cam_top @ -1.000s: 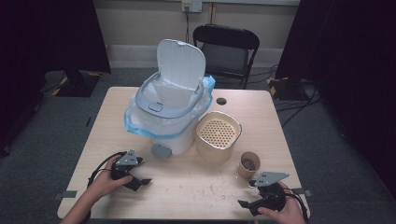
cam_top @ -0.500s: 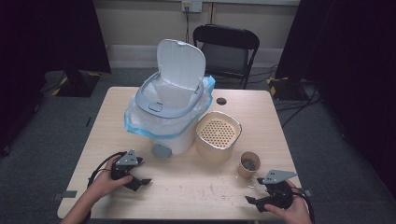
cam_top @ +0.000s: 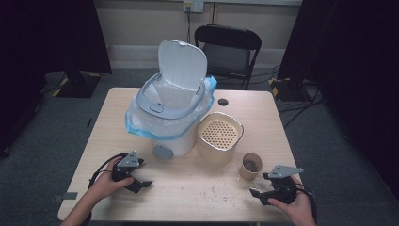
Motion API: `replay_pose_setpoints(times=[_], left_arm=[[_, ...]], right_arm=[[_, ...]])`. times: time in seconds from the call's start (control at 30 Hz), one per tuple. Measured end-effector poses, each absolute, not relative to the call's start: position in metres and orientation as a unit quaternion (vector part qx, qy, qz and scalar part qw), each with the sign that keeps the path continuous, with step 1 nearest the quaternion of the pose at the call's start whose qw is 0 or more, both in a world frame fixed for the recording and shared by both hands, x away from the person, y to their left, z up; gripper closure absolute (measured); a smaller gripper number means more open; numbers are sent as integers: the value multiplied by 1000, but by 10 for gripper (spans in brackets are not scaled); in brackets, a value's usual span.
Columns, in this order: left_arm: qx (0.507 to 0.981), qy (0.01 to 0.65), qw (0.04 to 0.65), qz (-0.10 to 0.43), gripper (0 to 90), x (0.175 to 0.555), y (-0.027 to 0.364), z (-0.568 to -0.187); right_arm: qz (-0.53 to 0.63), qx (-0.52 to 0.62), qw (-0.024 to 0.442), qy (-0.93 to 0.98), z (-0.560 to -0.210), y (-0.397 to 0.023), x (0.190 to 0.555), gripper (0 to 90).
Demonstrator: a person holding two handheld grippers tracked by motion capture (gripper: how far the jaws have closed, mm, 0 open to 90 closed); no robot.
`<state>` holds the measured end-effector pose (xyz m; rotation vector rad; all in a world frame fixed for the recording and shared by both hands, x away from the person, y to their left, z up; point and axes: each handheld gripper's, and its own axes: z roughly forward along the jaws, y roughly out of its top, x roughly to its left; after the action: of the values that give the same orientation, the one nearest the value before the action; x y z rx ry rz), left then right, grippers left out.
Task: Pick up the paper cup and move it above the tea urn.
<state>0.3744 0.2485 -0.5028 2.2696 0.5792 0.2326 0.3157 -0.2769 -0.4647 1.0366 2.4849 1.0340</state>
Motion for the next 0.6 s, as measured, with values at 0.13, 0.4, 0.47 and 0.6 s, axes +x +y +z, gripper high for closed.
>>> replay_pose_setpoints(times=[0.13,0.4,0.47,0.6], left_arm=[[890,227,384,91,41,374,248,-503],[890,227,385,90,33,374,248,-503],[891,227,383,90,32,374,248,-503],[891,226,383,89,27,374,248,-503]], right_arm=[[357,361,132,851,-467,-276,321,160],[364,373,137,842,-470,-274,331,156],[363,376,140,841,-470,-274,333,159],[367,379,145,837,-471,-275,338,165]])
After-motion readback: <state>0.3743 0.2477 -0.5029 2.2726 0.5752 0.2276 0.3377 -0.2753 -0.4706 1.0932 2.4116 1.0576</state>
